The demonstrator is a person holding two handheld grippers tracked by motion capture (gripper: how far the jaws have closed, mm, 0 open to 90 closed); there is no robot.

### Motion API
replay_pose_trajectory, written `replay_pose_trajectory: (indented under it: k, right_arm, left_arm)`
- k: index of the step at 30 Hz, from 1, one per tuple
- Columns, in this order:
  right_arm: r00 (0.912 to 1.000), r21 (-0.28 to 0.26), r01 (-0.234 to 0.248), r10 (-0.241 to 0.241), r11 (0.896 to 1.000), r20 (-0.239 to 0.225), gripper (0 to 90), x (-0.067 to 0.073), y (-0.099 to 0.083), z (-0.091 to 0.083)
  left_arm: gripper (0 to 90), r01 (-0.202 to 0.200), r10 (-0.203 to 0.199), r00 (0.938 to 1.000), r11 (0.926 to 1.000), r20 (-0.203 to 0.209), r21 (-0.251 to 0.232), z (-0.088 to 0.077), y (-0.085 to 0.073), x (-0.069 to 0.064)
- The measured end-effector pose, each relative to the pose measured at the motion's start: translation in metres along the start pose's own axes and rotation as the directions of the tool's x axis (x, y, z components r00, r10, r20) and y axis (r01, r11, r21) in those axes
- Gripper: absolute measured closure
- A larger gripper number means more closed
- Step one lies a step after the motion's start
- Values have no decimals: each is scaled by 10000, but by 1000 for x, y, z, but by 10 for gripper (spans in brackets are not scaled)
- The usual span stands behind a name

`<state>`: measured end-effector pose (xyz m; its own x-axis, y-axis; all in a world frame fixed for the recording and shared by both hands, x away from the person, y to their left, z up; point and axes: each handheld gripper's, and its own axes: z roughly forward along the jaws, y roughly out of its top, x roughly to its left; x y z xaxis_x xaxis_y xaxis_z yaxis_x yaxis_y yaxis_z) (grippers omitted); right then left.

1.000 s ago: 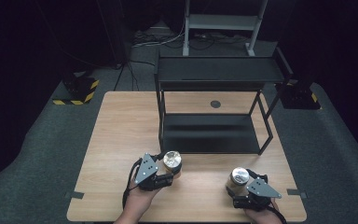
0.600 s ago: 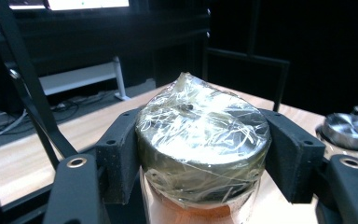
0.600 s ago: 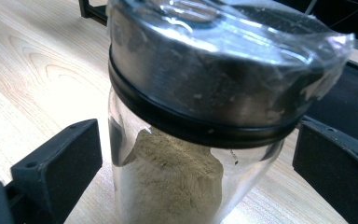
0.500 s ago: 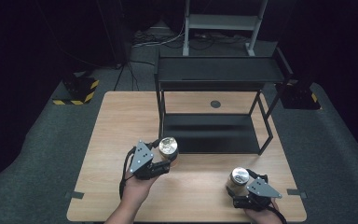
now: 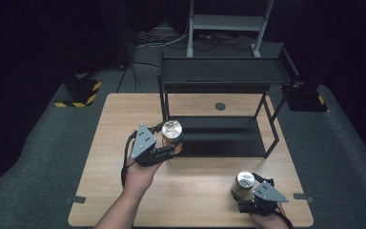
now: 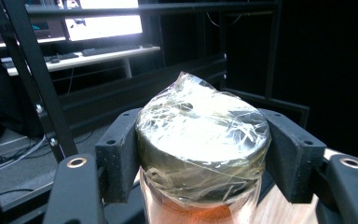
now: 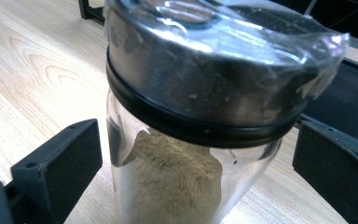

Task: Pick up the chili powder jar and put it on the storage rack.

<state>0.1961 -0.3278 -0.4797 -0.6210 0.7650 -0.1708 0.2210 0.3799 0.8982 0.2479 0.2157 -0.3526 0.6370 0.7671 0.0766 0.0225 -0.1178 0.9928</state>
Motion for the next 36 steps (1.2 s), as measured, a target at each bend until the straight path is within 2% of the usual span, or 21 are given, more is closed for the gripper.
replay_pose_trajectory:
  k: [13,22,36]
  right_arm:
    - [10000,-35,-99,99,9999,-7,3,-1,-1,0]
    - [9999,-43,-149,149,9999,-13,3,-2,-1,0]
    - [9996,-88,-261,261,9996,-48,3,-3,-2,-1]
  left_arm:
    - [346,-231,230,9997,9993,-27,-309,11,29,4]
    - [346,-129,126,9999,9984,-64,-551,20,49,11]
    - [347,-226,212,9996,9962,-175,-840,33,80,17]
